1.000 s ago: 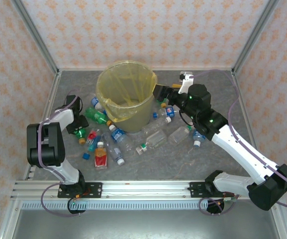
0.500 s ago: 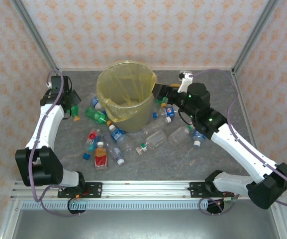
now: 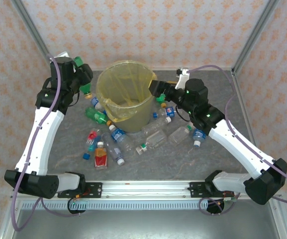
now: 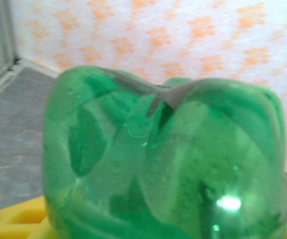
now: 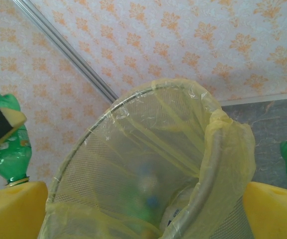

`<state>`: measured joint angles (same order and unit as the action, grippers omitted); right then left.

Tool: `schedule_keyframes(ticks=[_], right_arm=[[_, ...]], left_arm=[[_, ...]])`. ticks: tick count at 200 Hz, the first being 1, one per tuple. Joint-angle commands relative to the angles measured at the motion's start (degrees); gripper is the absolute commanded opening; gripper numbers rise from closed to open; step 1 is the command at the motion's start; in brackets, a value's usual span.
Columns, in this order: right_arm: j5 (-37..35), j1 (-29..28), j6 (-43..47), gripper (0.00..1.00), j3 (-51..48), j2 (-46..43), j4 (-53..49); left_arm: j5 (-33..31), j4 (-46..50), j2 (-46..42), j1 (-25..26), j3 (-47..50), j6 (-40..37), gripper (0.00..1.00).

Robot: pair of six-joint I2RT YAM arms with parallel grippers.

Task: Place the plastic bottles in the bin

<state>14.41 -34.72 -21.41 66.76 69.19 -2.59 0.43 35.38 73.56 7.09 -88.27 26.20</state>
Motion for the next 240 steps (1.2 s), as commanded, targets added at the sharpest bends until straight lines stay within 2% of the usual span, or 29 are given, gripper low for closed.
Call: schedule_keyframes(ticks=[1,29,65,117,147,205,240], right_arm=[[0.9,-0.3,-1.1,1.00,2.4,0.2,0.7],[1.1,-0.4,-1.8,1.00,2.5,0.3,0.6],[0.6,-0.4,-2.8,1.00,2.3,-0.1,-0.3],[-4.5,-0.4,-1.9,1.00,0.9,-3.8,-2.4],[-7.5,-0.4,-1.8,1.00,0.0,-5.6,-3.3],[-19.3,-0.3,-6.3,1.00,-2.3,-7.1,-5.8],[-18.3,1.5,-6.9,1.00,-1.4,-6.7,-9.0]], left_arm=[[0.8,-3.2,0.2,3.8,-3.1,1.3,0.55],[2.4,-5.3,2.8,10.2,-5.2,0.8,0.55],[1.1,-5.7,7.8,17.4,-6.6,-1.4,0.55],[-0.7,-5.8,13.8,23.8,-6.7,-2.2,0.55],[-1.0,-5.3,15.6,24.5,-7.2,-2.3,0.56],[-0.1,-5.9,15.9,24.8,-6.5,-2.0,0.59],[0.2,-6.5,15.5,24.7,-6.5,-2.2,0.63]])
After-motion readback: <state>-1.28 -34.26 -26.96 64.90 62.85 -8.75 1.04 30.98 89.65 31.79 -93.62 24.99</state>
